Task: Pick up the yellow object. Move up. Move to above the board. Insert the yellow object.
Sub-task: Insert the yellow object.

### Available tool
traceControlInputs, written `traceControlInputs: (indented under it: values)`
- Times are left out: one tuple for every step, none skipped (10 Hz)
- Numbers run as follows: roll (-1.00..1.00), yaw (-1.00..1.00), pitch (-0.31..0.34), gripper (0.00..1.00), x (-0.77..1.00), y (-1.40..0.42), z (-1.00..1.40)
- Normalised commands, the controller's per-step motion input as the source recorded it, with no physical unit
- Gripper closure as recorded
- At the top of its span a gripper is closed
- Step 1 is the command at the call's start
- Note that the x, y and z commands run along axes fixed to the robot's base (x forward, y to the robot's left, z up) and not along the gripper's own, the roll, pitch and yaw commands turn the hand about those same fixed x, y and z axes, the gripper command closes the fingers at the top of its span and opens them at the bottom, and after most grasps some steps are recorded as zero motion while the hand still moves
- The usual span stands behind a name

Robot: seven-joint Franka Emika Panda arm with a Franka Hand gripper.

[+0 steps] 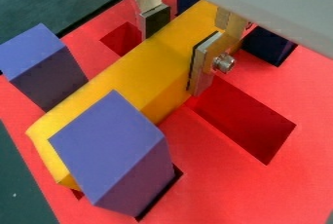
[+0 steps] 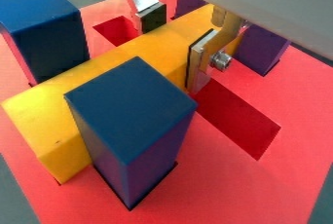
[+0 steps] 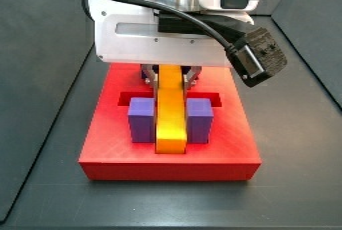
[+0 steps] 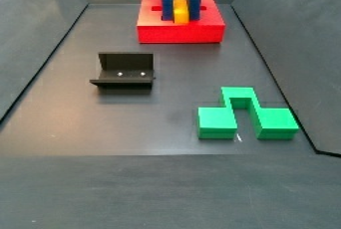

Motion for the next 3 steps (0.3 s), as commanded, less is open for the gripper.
traceControlInputs:
  values:
    - [0.00, 0.18, 0.000, 1.00, -0.03, 0.00, -0.21]
    - [0.02, 0.00, -0.026, 1.00, -0.05, -0.02, 0.00]
    - [0.00, 0.00, 0.000, 1.00, 0.00, 0.00, 0.00]
